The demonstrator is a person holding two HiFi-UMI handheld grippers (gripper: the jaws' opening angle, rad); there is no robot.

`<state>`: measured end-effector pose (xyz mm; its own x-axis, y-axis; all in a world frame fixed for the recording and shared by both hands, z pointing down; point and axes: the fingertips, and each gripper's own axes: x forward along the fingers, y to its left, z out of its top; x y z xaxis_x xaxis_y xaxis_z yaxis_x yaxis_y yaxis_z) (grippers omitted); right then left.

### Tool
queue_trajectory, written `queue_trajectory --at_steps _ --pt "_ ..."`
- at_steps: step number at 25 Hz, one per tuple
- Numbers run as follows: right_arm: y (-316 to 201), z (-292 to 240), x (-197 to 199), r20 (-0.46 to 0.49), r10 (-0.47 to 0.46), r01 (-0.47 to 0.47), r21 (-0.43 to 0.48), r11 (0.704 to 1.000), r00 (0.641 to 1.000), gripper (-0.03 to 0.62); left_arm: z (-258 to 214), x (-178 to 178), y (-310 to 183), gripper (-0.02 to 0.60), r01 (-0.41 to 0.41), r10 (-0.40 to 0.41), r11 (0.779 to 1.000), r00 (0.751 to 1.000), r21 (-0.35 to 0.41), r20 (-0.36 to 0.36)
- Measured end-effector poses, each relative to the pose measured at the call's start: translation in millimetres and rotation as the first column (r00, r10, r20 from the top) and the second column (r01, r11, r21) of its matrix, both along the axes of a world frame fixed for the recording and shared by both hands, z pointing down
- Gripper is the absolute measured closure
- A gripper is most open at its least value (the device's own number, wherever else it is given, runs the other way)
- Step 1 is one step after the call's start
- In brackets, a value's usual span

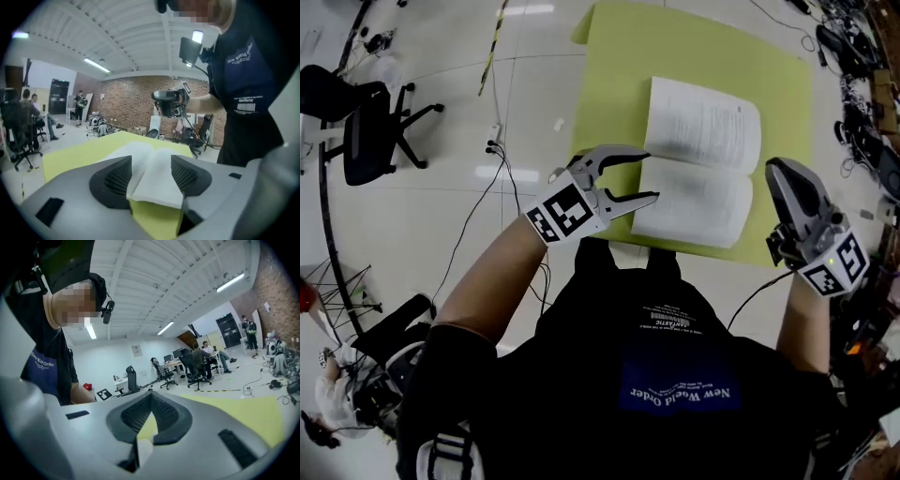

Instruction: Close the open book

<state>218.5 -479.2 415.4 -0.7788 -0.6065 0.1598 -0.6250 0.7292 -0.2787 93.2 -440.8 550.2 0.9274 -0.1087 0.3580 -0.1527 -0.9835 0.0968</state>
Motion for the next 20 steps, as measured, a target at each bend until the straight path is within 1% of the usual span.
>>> queue_trajectory --at_steps 2,4,5,6,7,10,14,15,17,18,19,20 --pt "0.4 17.5 -1.8 -0.01 -0.005 0.005 -0.027 1.0 1.0 0.609 19.5 -4.4 1.5 0.303 -0.057 0.052 0.996 0.996 0.071 0.071" --pt "-1.5 33.8 -3.0 -0.016 0.0 -0.001 -0.04 0.999 1.0 0.609 39.3 -5.4 -0.1 0.288 -0.134 0.111 0.979 0.983 0.152 0.149" --pt "-2.3 41.5 -2.8 -0.014 0.006 -0.007 -0.045 0.999 1.0 0.609 47.8 -4.0 -0.5 0.287 -0.179 0.142 0.964 0.972 0.198 0.188" --pt "-3.0 47.4 -4.9 -0.012 0.005 -0.006 -0.048 0.999 1.0 0.609 55.0 -2.3 0.5 0.287 -0.226 0.172 0.943 0.959 0.243 0.226" --pt "-3.6 51.7 -9.5 -0.009 -0.003 0.002 -0.049 0.999 1.0 0.609 61.2 -0.9 2.1 0.287 -0.274 0.198 0.918 0.943 0.287 0.266" --pt "-1.3 64.7 -21.6 -0.001 -0.018 0.018 -0.06 0.998 1.0 0.609 78.3 -2.2 1.9 0.287 -0.4 0.245 0.824 0.89 0.401 0.385" --pt "5.6 78.1 -29.6 0.01 -0.026 0.026 -0.074 0.997 1.0 0.609 98.4 -5.5 -3.4 0.287 -0.499 0.232 0.707 0.833 0.502 0.502" --pt "6.7 80.0 -30.8 0.012 -0.028 0.029 -0.078 0.997 1.0 0.609 102.9 -5.0 -3.9 0.287 -0.523 0.222 0.672 0.818 0.525 0.531" --pt "7.4 79.9 -36.9 0.013 -0.043 0.044 -0.077 0.996 0.999 0.609 109.7 -2.8 -5.1 0.287 -0.569 0.195 0.592 0.789 0.571 0.583" --pt "8.0 79.4 -38.6 0.012 -0.047 0.048 -0.076 0.996 0.999 0.609 110.5 -0.6 -6.5 0.287 -0.58 0.178 0.552 0.784 0.599 0.595" --pt "9.1 79.3 -38.1 0.011 -0.045 0.046 -0.077 0.996 0.999 0.609 109.1 3.0 -8.5 0.287 -0.581 0.159 0.513 0.788 0.632 0.595" --pt "10.1 79.0 -37.0 0.011 -0.041 0.042 -0.078 0.996 0.999 0.609 106.2 7.4 -10.3 0.287 -0.576 0.144 0.478 0.796 0.663 0.587"
